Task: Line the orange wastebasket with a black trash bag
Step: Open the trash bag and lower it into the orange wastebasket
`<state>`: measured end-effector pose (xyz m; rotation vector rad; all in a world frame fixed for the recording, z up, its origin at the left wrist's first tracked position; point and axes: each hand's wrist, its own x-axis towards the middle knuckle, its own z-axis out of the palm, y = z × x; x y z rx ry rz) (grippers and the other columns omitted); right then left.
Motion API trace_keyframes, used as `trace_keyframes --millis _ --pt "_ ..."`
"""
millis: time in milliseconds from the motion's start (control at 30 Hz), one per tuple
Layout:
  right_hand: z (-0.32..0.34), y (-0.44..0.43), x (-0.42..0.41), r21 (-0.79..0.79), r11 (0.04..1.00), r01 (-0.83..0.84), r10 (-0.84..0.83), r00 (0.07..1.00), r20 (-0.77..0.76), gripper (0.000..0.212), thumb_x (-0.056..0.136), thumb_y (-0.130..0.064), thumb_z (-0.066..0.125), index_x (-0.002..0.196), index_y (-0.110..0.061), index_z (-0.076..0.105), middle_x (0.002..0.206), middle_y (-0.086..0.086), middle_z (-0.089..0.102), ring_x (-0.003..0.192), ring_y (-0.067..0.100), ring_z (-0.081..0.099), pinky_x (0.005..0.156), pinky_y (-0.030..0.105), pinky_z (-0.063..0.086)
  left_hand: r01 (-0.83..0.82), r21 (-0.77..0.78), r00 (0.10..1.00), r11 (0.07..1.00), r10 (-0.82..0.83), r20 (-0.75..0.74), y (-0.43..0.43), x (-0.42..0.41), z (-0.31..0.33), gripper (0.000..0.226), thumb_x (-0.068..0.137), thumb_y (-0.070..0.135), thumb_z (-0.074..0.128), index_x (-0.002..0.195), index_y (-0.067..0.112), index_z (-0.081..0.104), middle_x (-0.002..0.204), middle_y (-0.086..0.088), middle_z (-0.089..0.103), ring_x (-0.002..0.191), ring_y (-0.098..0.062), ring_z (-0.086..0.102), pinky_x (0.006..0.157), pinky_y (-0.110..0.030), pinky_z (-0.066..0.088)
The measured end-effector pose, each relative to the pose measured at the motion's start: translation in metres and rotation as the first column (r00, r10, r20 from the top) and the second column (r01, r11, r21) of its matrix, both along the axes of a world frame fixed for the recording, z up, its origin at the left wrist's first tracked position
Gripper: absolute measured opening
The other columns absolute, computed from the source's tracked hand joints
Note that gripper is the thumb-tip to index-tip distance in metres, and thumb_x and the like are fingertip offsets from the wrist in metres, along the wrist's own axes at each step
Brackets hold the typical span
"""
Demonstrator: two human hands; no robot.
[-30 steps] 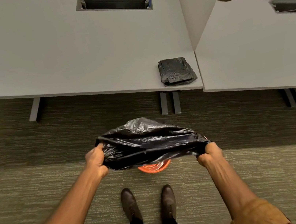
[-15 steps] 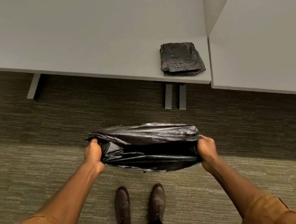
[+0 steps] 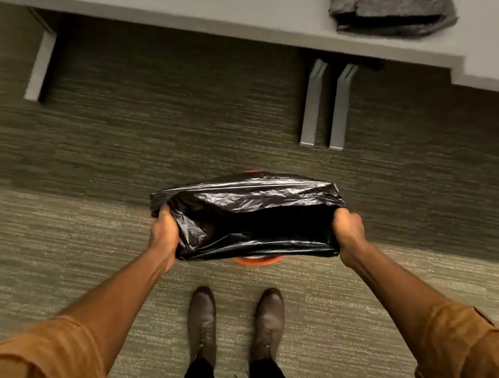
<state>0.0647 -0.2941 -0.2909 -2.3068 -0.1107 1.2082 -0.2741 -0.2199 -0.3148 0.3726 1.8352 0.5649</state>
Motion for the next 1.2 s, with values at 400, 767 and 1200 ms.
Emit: trace_keyframes --millis 400,767,1200 --pt "-0.132 -0.030 -0.025 -0.011 0.874 0.486 -0.457 0.815 -0.356 0.023 0.096 -0.019 0.066 0.116 -0.013 0.075 0.113 0.009 0.081 0.084 0.029 0.077 0.060 0.038 0.066 -0.062 -0.090 0.989 0.994 0.073 0.132 -0.016 0.006 -0.141 0.061 0.107 0.058 0.043 0.134 0.010 0.072 0.120 -0.012 0.081 0.112 -0.033 0.077 0.102 -0.052 0.062" --pt "-0.209 -0.065 -0.032 -0.011 0.952 0.306 -0.300 0.923 -0.242 0.033 0.104 -0.028 0.054 0.120 -0.008 0.075 0.118 0.016 0.080 0.104 0.036 0.077 0.096 0.054 0.063 -0.117 -0.060 0.984 0.991 0.124 0.129 -0.028 0.000 -0.204 0.068 0.105 0.070 0.042 0.132 0.015 0.073 0.120 -0.011 0.080 0.109 -0.031 0.077 0.097 -0.049 0.063" --pt "-0.259 -0.060 -0.021 0.054 0.888 0.456 -0.444 0.883 -0.156 0.023 0.101 -0.017 0.050 0.098 -0.015 0.072 0.096 0.005 0.076 0.081 0.022 0.069 0.068 0.035 0.056 0.186 -0.061 0.975 0.981 -0.192 -0.111 -0.005 0.005 -0.256 0.056 0.111 0.042 0.039 0.122 -0.001 0.073 0.117 -0.019 0.077 0.109 -0.045 0.073 0.100 -0.058 0.060"
